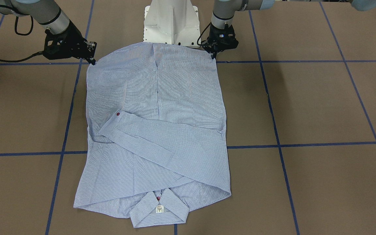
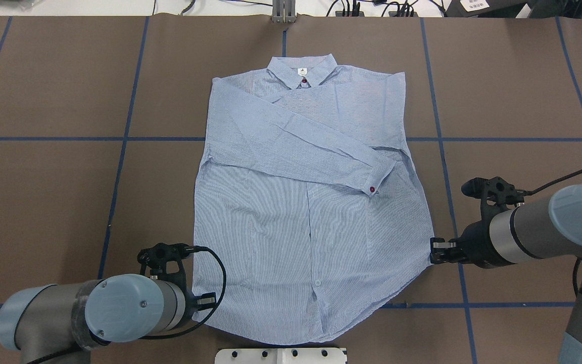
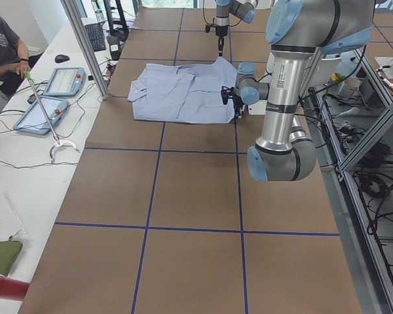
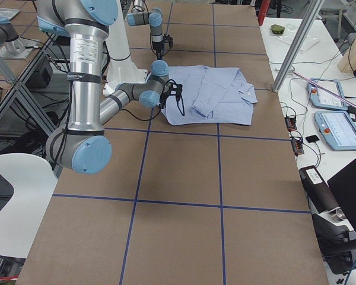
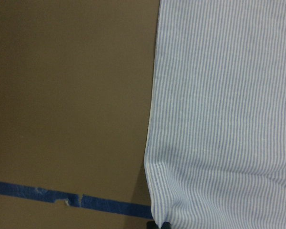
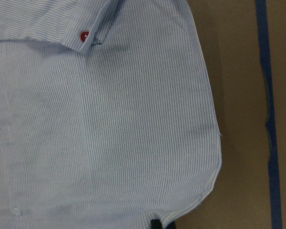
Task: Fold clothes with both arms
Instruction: 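Grasp the hem corners nearest the robot with both grippers, then lift the hem with both grippers and carry it toward the collar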
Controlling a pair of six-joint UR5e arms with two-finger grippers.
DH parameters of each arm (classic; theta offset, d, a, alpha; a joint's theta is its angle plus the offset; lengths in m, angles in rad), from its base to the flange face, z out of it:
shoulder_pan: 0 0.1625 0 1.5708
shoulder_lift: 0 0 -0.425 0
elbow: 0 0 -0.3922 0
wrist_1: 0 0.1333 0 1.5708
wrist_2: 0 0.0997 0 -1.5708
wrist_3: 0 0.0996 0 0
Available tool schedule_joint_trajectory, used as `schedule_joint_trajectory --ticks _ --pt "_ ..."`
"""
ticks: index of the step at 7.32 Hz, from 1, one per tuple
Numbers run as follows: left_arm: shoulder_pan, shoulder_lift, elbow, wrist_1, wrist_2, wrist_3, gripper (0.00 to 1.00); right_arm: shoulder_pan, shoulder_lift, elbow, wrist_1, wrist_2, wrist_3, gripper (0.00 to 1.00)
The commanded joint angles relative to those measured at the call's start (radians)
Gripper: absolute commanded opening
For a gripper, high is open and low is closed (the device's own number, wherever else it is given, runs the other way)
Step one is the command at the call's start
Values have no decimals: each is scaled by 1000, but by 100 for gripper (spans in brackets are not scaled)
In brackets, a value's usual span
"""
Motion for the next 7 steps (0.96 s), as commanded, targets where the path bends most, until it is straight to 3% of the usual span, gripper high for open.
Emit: schedule_joint_trajectory --ticks 1,5,7 --pt "-48 27 -2 0 -1 85 0 3 -3 -1 2 2 0 0" --pt "-59 50 -38 0 -7 105 0 7 -12 -3 2 4 0 0" --pt "-59 50 -82 2 -59 102 0 12 -15 2 2 4 0 0"
